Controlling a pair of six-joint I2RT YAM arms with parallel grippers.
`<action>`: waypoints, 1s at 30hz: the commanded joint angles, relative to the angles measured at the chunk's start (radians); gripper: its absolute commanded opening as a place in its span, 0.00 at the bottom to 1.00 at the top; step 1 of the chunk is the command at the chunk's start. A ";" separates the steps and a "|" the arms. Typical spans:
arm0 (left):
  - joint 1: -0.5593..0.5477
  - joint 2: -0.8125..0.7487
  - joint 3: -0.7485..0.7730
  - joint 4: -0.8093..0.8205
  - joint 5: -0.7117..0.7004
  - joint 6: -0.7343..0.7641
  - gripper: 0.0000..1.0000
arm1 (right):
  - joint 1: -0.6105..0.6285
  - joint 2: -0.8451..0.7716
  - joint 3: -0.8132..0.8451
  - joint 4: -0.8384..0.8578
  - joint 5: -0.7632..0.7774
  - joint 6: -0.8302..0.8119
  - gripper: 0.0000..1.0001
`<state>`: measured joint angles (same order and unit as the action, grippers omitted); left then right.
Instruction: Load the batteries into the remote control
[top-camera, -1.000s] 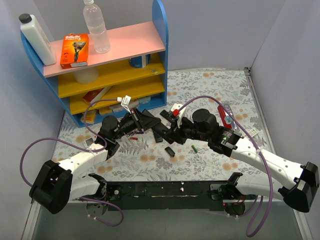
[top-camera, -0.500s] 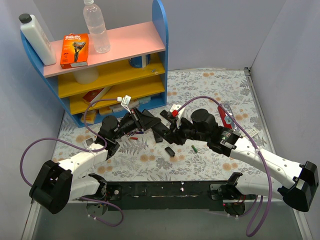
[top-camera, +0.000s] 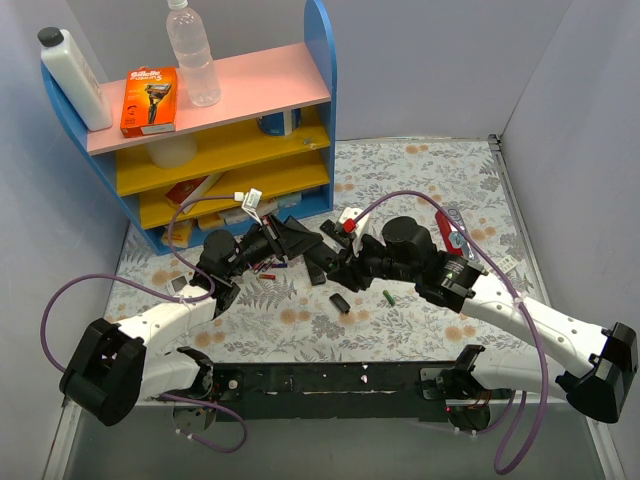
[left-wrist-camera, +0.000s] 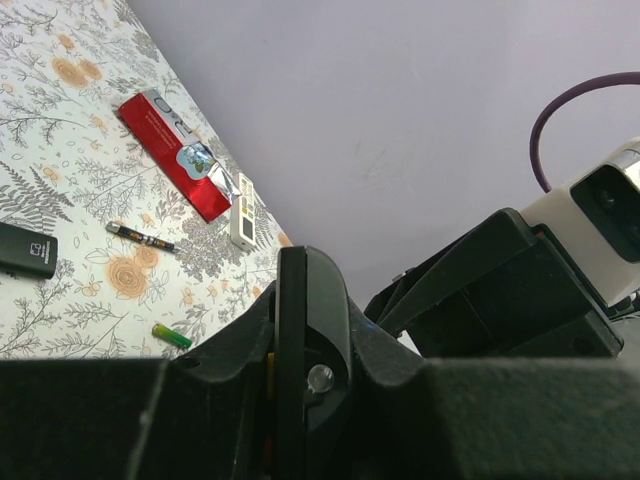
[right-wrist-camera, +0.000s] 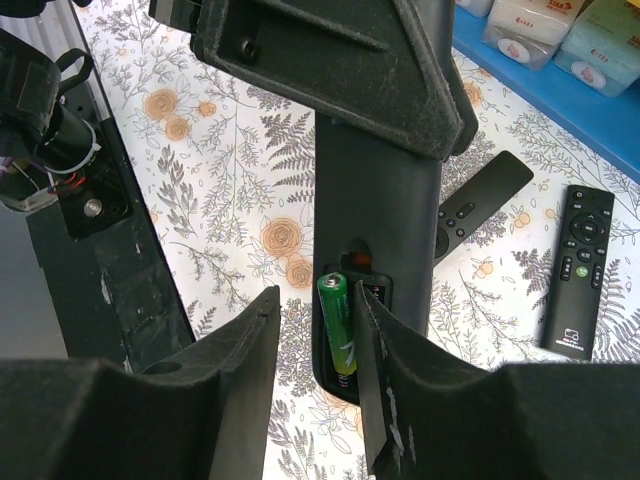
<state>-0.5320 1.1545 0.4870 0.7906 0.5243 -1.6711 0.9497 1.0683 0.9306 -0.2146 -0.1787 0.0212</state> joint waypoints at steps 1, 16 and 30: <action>-0.003 -0.021 0.042 0.065 0.043 -0.024 0.00 | 0.001 -0.014 0.060 -0.020 0.039 -0.018 0.43; -0.002 -0.036 0.030 0.045 0.034 -0.019 0.00 | 0.000 -0.027 0.120 -0.046 0.015 -0.018 0.54; -0.003 -0.032 0.068 -0.057 0.020 0.010 0.00 | 0.001 -0.018 0.252 -0.161 0.008 -0.113 0.55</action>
<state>-0.5323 1.1469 0.4927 0.7525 0.5259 -1.6802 0.9512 1.0649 1.0534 -0.3279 -0.1757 -0.0113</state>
